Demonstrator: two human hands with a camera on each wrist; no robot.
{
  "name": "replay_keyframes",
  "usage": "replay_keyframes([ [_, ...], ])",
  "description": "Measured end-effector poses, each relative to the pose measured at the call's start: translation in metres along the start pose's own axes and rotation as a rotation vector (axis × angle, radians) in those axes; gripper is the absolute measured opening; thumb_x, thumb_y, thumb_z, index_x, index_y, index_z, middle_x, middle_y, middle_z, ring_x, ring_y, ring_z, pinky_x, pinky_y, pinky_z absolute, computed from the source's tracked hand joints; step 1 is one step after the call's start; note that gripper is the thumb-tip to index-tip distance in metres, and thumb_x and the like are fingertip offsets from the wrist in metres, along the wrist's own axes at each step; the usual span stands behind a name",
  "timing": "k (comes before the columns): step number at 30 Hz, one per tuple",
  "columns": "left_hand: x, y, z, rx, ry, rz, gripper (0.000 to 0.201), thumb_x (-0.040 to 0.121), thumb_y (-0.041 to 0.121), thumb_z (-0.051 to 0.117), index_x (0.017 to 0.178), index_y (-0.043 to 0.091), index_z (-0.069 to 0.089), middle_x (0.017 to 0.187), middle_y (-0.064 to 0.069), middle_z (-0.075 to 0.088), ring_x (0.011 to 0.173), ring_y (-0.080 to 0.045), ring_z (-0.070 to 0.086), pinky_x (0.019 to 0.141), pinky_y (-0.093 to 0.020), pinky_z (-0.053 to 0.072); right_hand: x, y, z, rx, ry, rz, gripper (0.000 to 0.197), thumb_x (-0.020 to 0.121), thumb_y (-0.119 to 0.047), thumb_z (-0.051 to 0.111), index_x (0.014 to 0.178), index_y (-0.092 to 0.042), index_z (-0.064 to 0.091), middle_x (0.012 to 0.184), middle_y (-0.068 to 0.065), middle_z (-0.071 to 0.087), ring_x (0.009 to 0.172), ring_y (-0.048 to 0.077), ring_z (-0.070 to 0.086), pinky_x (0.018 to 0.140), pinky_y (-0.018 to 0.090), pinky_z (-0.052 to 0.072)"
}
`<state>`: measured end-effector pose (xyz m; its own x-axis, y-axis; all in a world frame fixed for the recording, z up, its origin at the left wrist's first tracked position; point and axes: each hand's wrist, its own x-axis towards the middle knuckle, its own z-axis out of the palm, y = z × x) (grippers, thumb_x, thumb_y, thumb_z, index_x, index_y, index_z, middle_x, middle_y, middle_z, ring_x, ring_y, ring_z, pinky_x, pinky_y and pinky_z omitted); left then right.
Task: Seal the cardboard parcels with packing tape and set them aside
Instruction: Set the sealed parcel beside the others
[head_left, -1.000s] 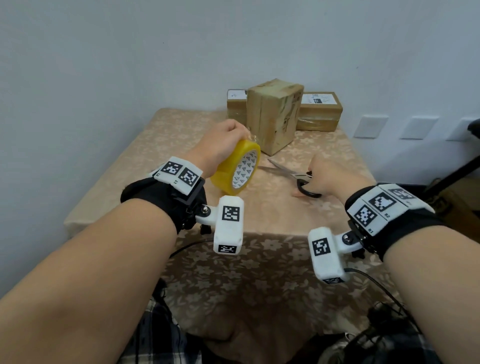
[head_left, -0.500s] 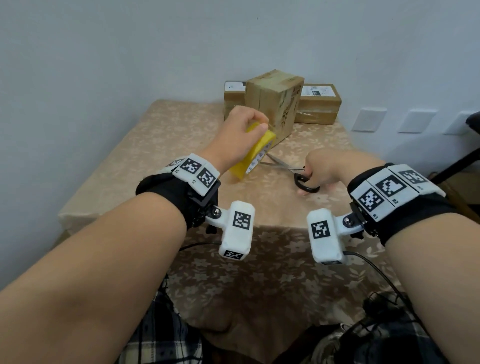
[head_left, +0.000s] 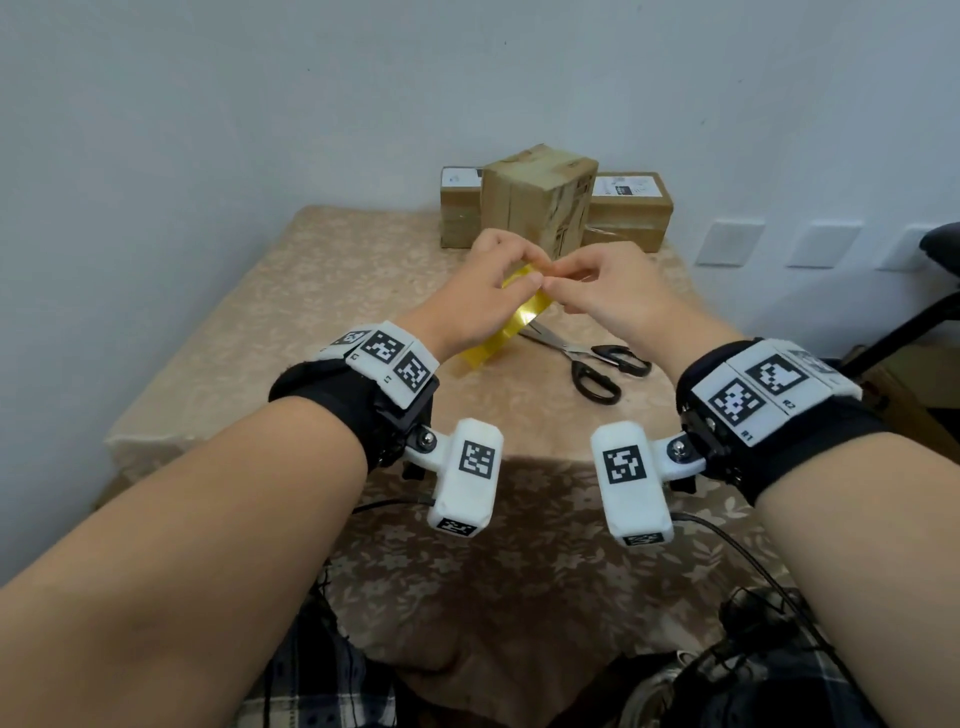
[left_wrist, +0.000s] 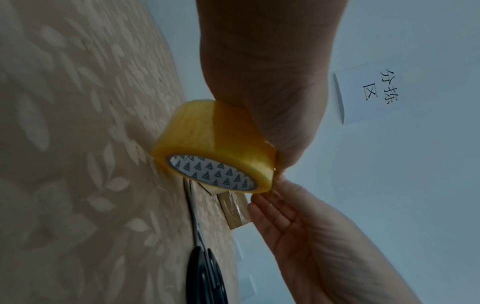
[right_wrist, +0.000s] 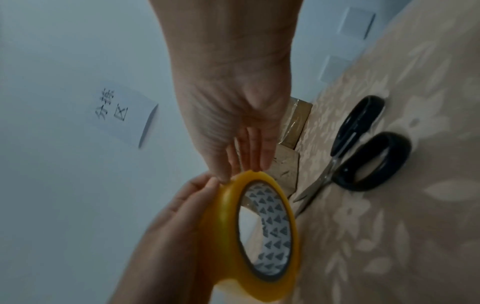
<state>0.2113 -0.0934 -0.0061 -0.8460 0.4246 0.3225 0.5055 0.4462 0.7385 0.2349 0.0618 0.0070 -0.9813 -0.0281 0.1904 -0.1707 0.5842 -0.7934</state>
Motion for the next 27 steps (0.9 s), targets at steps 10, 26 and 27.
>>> replay_keyframes([
  [10, 0.001, 0.009, 0.000, 0.002, -0.028, -0.193, 0.057, 0.093, 0.031, 0.056, 0.141, 0.014, 0.030, 0.099, -0.004, 0.057, 0.083, -0.010, 0.053, 0.072, -0.022, 0.042, 0.007, 0.003, 0.004, -0.084, 0.191, 0.027, 0.008, 0.088, -0.017, 0.067, 0.083, -0.010, 0.067, 0.080, 0.003, 0.061, 0.078, 0.016, 0.056, 0.072, 0.028, 0.046],
  [26, 0.010, -0.003, 0.003, -0.114, 0.136, -0.103, 0.006, 0.088, 0.019, 0.063, 0.085, 0.022, 0.059, 0.097, -0.002, 0.059, 0.085, -0.009, 0.052, 0.076, -0.025, 0.041, 0.003, 0.002, -0.005, 0.178, 0.225, 0.000, 0.014, 0.088, -0.010, 0.066, 0.093, -0.019, 0.056, 0.074, 0.003, 0.066, 0.068, 0.011, 0.062, 0.066, 0.024, 0.050],
  [27, 0.010, -0.002, 0.003, -0.140, 0.135, -0.122, 0.006, 0.089, 0.019, 0.062, 0.085, 0.021, 0.058, 0.090, 0.001, 0.058, 0.078, -0.006, 0.051, 0.072, -0.024, 0.040, 0.003, 0.003, -0.006, 0.163, 0.221, -0.011, 0.025, 0.088, -0.012, 0.066, 0.102, -0.022, 0.049, 0.076, 0.005, 0.066, 0.071, 0.015, 0.063, 0.069, 0.028, 0.051],
])
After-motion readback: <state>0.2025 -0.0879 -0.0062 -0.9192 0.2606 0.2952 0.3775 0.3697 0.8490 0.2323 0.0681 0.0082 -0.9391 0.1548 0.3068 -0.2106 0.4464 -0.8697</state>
